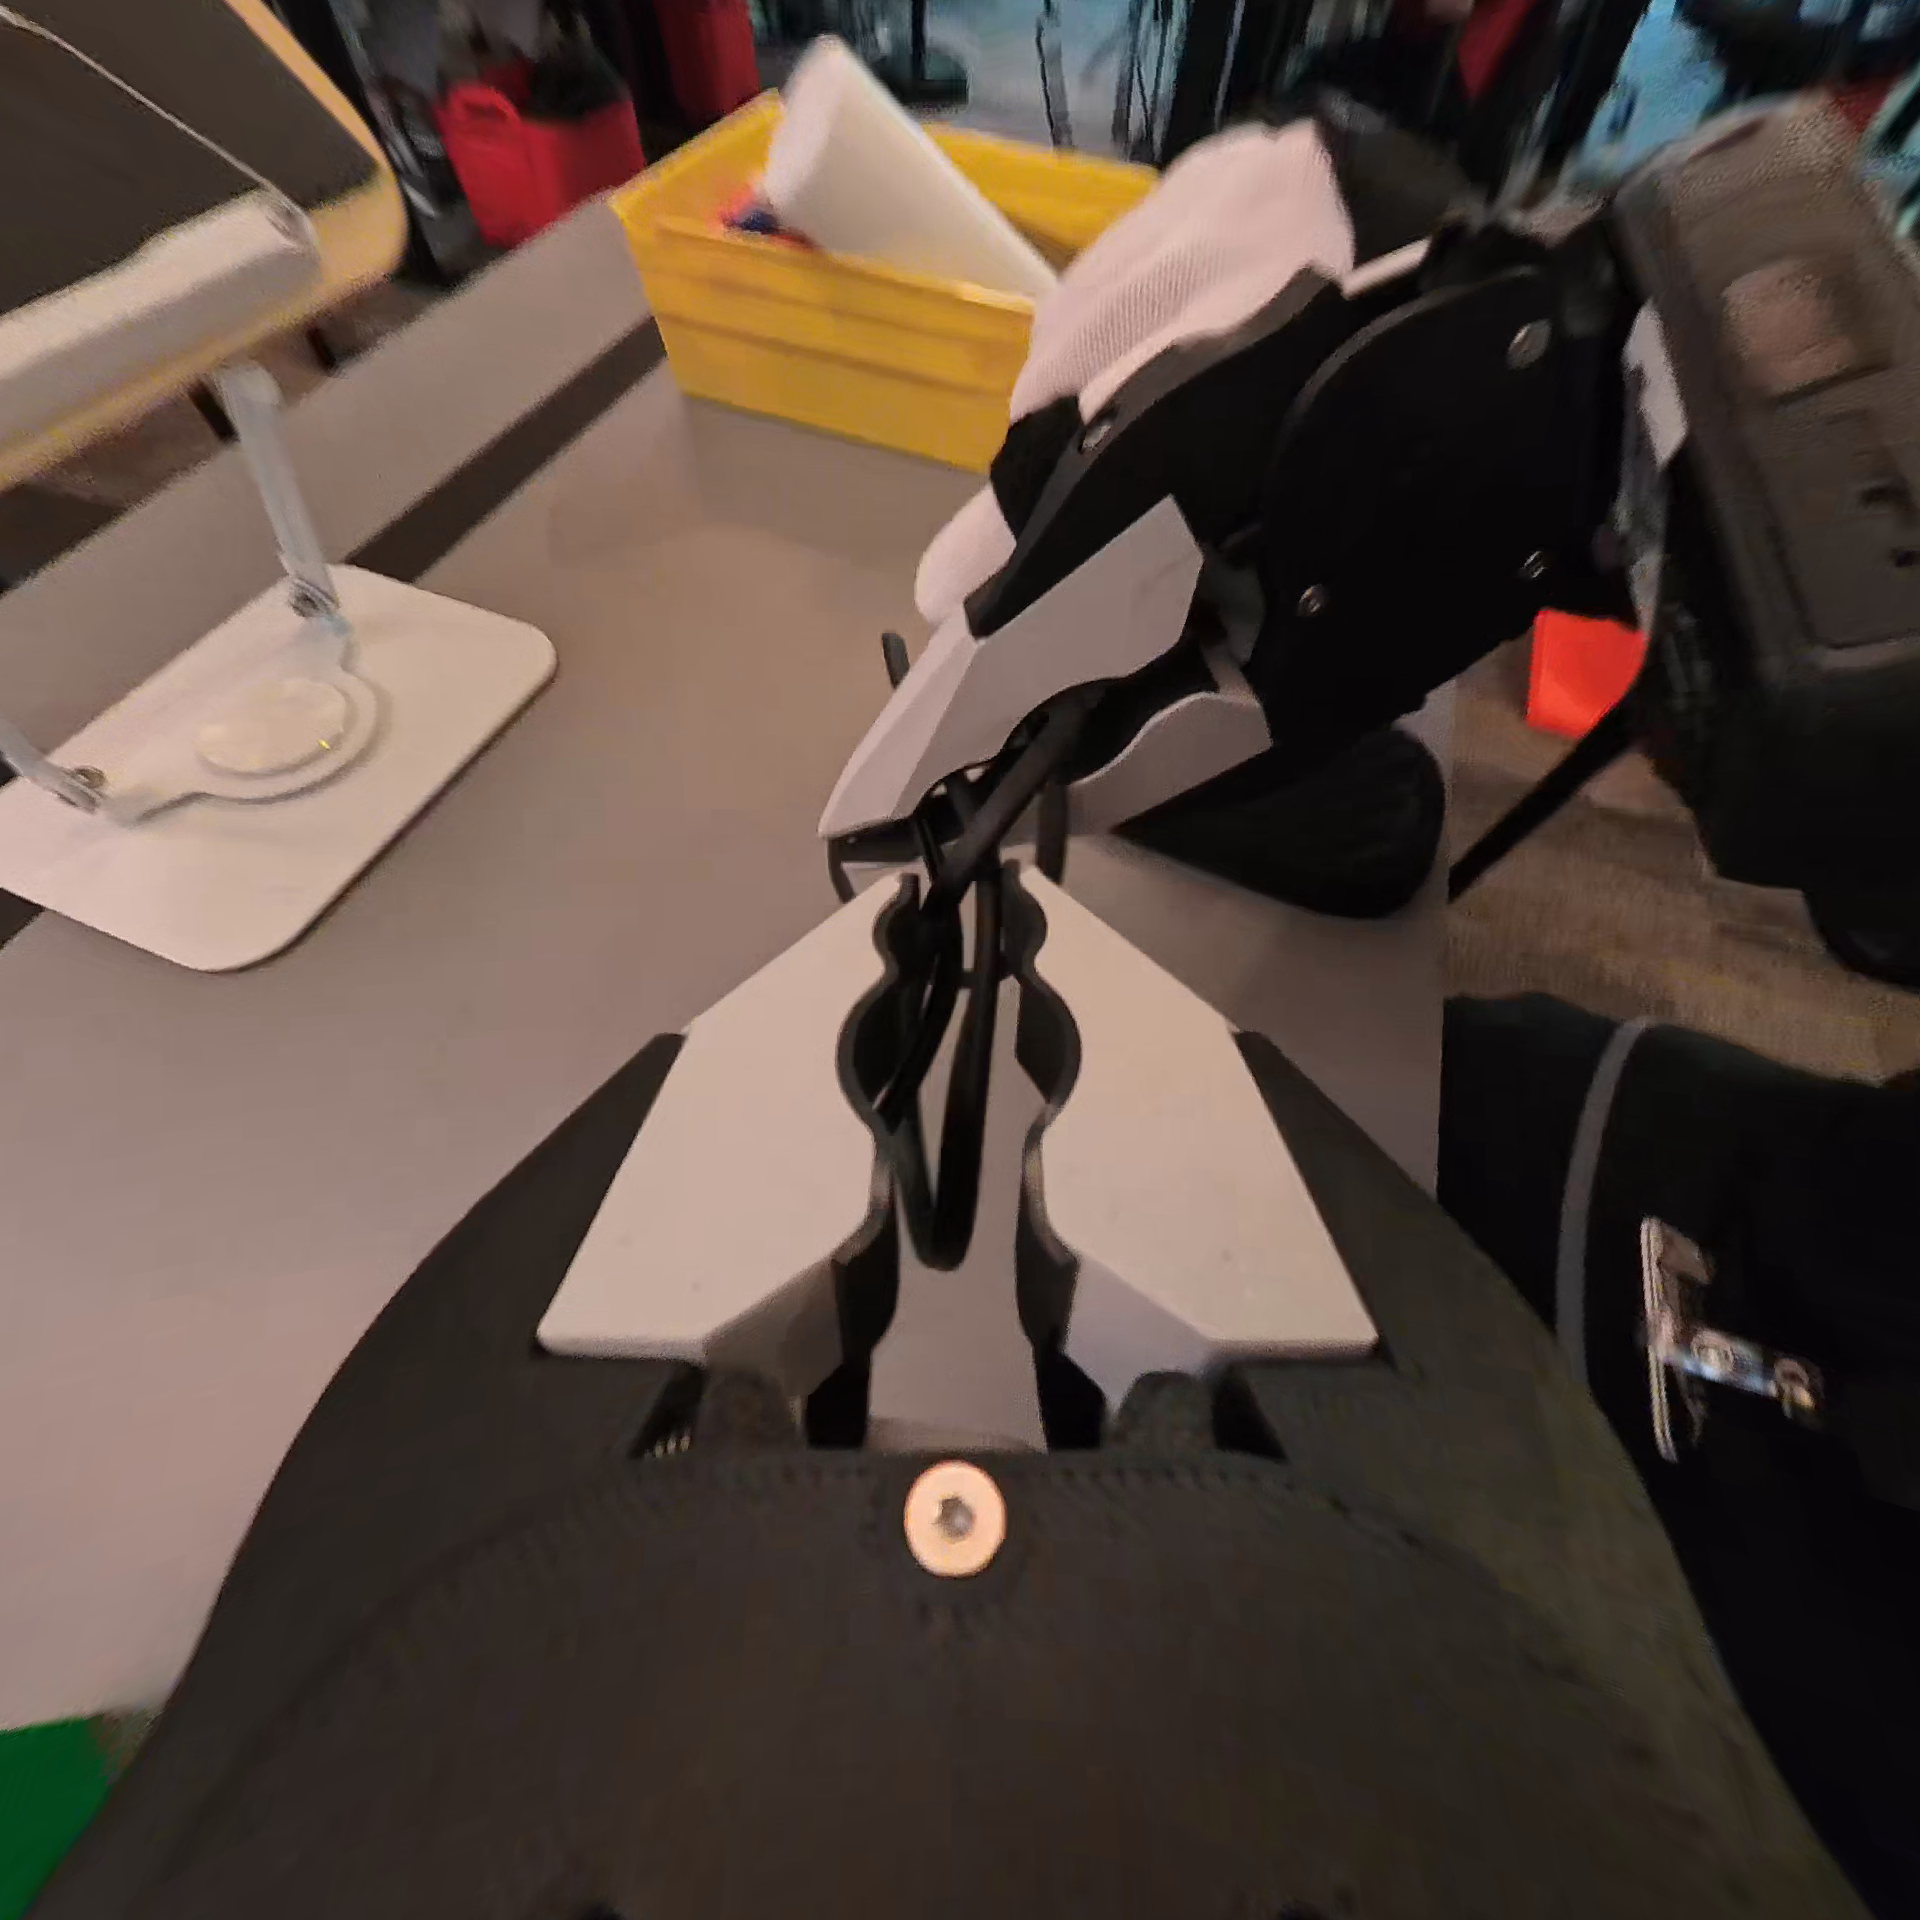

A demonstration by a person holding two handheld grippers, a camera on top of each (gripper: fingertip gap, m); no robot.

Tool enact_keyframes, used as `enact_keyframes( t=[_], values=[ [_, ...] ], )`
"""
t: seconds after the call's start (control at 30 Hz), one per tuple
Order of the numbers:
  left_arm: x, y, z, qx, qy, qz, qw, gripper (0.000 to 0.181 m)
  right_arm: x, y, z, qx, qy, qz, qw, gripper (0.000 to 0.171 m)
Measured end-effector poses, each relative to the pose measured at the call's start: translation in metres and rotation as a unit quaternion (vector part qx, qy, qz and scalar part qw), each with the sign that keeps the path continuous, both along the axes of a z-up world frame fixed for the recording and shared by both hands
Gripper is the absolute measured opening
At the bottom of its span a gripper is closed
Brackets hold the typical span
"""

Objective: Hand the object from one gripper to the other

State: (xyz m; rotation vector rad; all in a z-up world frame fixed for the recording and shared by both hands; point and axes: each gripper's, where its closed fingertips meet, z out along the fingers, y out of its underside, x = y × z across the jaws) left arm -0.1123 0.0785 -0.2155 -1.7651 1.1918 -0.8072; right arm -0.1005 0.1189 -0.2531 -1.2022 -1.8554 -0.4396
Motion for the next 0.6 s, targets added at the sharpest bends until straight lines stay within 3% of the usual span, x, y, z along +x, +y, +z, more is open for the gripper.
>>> enact_keyframes(
  t=[0.17, 0.3, 0.6],
  values=[
    [-0.028, 0.028, 0.03, 0.045, -0.111, 0.072, 0.99, 0.027, 0.0, 0.025, -0.006, -0.024, -0.005, -0.04, 0.999, 0.001],
    [-0.051, 0.04, 0.035, 0.063, -0.12, 0.099, 0.986, 0.013, -0.005, 0.042, -0.015, -0.053, 0.0, -0.069, 0.996, 0.001],
    [-0.068, 0.049, 0.033, 0.048, -0.17, 0.097, 0.979, 0.019, -0.017, 0.075, -0.03, -0.114, 0.029, -0.142, 0.983, 0.001]
  ],
)
